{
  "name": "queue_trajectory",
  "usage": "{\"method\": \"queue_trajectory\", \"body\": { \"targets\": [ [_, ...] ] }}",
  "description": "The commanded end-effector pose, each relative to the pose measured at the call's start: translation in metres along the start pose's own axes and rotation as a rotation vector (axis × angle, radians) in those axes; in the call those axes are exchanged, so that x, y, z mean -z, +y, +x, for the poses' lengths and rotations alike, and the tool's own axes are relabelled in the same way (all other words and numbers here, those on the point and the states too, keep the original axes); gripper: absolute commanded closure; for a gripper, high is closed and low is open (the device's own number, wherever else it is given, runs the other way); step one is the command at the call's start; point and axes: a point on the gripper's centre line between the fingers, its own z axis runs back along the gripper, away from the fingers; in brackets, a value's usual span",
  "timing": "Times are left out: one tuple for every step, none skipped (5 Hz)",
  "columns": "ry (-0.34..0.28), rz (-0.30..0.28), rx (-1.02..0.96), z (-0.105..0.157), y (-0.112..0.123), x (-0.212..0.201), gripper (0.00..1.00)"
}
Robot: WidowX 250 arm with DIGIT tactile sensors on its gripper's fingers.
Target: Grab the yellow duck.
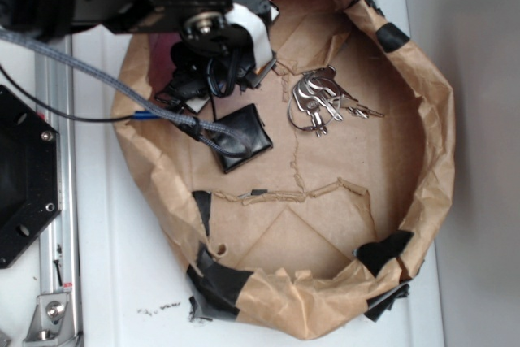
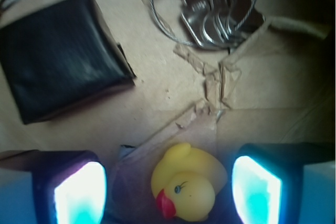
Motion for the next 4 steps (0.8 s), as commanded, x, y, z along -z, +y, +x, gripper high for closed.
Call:
{"method": "queue_trajectory", "body": {
  "targets": [
    [0.064, 0.005, -0.012, -0.014, 0.001, 0.01, 0.0],
    [0.062, 0.023, -0.02, -0.016, 0.009, 0.01, 0.0],
    [0.096, 0.049, -0.018, -0.018, 0.016, 0.023, 0.0],
    [0.129, 0.05, -0.021, -0.017, 0.014, 0.028, 1.0]
  ]
}}
